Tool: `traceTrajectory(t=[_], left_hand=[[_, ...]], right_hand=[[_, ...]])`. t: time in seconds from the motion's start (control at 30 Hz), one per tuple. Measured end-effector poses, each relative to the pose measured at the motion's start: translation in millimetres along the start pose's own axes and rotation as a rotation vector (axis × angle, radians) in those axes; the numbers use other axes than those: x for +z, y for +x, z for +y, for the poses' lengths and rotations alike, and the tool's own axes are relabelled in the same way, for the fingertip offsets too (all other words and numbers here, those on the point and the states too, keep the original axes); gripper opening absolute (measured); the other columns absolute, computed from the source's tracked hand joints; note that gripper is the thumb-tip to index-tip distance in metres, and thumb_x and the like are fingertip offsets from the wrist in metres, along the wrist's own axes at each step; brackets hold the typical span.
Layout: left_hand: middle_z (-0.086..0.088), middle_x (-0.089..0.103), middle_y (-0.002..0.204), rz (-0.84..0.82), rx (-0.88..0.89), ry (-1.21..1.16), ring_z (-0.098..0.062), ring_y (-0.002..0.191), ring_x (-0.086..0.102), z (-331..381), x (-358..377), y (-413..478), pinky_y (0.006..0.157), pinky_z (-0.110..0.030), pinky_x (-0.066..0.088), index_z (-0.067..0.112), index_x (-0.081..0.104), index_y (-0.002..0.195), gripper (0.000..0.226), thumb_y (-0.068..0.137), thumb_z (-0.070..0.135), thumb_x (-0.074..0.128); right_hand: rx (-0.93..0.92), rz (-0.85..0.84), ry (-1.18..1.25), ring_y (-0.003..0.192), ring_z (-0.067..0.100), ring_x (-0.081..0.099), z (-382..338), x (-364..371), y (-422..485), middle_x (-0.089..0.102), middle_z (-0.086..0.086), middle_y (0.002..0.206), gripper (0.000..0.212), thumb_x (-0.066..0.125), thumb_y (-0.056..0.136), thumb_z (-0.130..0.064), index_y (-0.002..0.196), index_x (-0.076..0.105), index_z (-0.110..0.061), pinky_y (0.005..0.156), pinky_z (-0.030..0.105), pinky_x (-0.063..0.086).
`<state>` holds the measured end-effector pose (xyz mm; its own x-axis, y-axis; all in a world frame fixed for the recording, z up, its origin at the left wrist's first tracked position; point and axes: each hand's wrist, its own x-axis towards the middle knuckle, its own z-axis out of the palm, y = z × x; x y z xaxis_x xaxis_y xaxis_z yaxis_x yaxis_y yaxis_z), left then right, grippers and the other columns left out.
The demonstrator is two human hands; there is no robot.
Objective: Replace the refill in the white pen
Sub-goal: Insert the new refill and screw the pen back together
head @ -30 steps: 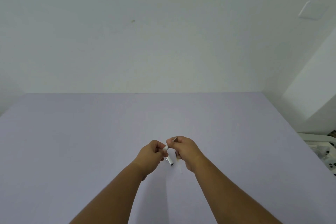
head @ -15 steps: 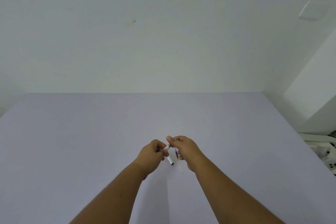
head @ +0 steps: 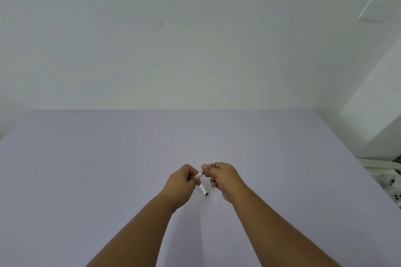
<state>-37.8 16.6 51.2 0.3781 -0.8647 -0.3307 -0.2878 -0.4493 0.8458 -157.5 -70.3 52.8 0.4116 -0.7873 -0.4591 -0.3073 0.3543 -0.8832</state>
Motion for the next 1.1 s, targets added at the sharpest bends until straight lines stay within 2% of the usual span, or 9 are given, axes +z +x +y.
traceTrajectory(t=[0.13,0.2,0.3,0.43,0.57,0.67,0.77,0.93,1.1], left_hand=[[-0.004,0.065,0.083,0.056,0.026,0.026,-0.015,0.070,0.052,-1.7,0.7,1.3,0.061,-0.022,0.041,0.017,0.057,0.087,0.007,0.091,0.014,0.053],[-0.010,0.068,0.091,0.059,-0.002,-0.037,-0.016,0.073,0.054,-4.4,-0.9,2.9,0.064,-0.023,0.043,0.017,0.058,0.089,0.004,0.091,0.015,0.055],[-0.005,0.072,0.094,0.029,-0.093,-0.158,-0.013,0.075,0.058,-9.4,-4.6,4.6,0.072,-0.028,0.048,0.022,0.060,0.093,0.007,0.089,0.017,0.058],[0.001,0.071,0.093,-0.025,-0.221,-0.224,-0.013,0.070,0.060,-21.3,-7.8,7.4,0.060,-0.023,0.048,0.026,0.067,0.091,0.008,0.086,0.023,0.062],[-0.005,0.072,0.098,-0.067,-0.324,-0.363,-0.016,0.066,0.066,-30.1,-11.2,10.9,0.058,-0.024,0.056,0.020,0.068,0.102,0.016,0.086,0.023,0.065],[-0.004,0.072,0.101,-0.092,-0.342,-0.434,-0.019,0.071,0.068,-34.9,-14.2,13.1,0.060,-0.027,0.057,0.018,0.065,0.105,0.017,0.089,0.015,0.063],[-0.003,0.073,0.102,-0.091,-0.364,-0.482,-0.021,0.075,0.069,-41.9,-19.0,17.4,0.063,-0.029,0.057,0.018,0.064,0.105,0.022,0.088,0.005,0.062],[-0.009,0.074,0.101,-0.093,-0.373,-0.494,-0.023,0.075,0.069,-49.0,-21.4,19.0,0.070,-0.033,0.059,0.019,0.064,0.106,0.026,0.084,0.006,0.067],[-0.007,0.077,0.095,-0.136,-0.363,-0.486,-0.021,0.070,0.069,-45.2,-23.2,18.2,0.067,-0.032,0.059,0.019,0.066,0.103,0.025,0.083,0.005,0.068]], right_hand=[[0.046,0.040,0.052,0.059,0.012,0.048,-2.4,7.7,4.3,0.060,0.000,0.072,0.018,0.067,0.085,-0.027,0.080,0.068,-0.010,0.059,0.023,0.043],[0.049,0.008,0.019,0.060,0.011,0.047,-4.6,8.4,7.5,0.061,0.000,0.074,0.019,0.067,0.085,-0.030,0.082,0.069,-0.011,0.059,0.023,0.043],[0.045,0.021,-0.062,0.063,0.012,0.050,-6.5,3.5,17.4,0.066,-0.003,0.082,0.025,0.063,0.085,-0.040,0.087,0.066,-0.015,0.062,0.024,0.045],[-0.069,0.176,-0.541,0.075,0.013,0.056,12.3,1.8,37.4,0.069,0.001,0.098,0.020,0.052,0.091,-0.025,0.091,0.067,-0.012,0.063,0.023,0.043],[-0.098,0.105,-0.907,0.075,0.020,0.055,38.6,17.3,51.7,0.067,0.007,0.092,0.020,0.044,0.089,-0.020,0.081,0.063,-0.018,0.064,0.027,0.041],[-0.162,0.101,-1.089,0.092,0.030,0.062,53.1,24.6,58.6,0.067,0.013,0.102,0.023,0.046,0.093,-0.025,0.099,0.061,-0.009,0.073,0.035,0.048],[-0.196,0.123,-1.126,0.097,0.032,0.061,63.2,29.1,64.2,0.065,0.014,0.105,0.023,0.044,0.095,-0.026,0.103,0.056,-0.008,0.075,0.035,0.049],[-0.128,0.131,-0.912,0.101,0.029,0.060,58.7,34.6,64.6,0.063,0.011,0.110,0.030,0.047,0.094,-0.029,0.115,0.057,-0.009,0.078,0.030,0.045],[-0.038,0.134,-0.122,0.075,0.019,0.060,22.8,35.4,63.4,0.067,0.002,0.080,0.014,0.057,0.090,-0.024,0.090,0.067,-0.014,0.070,0.027,0.050]])
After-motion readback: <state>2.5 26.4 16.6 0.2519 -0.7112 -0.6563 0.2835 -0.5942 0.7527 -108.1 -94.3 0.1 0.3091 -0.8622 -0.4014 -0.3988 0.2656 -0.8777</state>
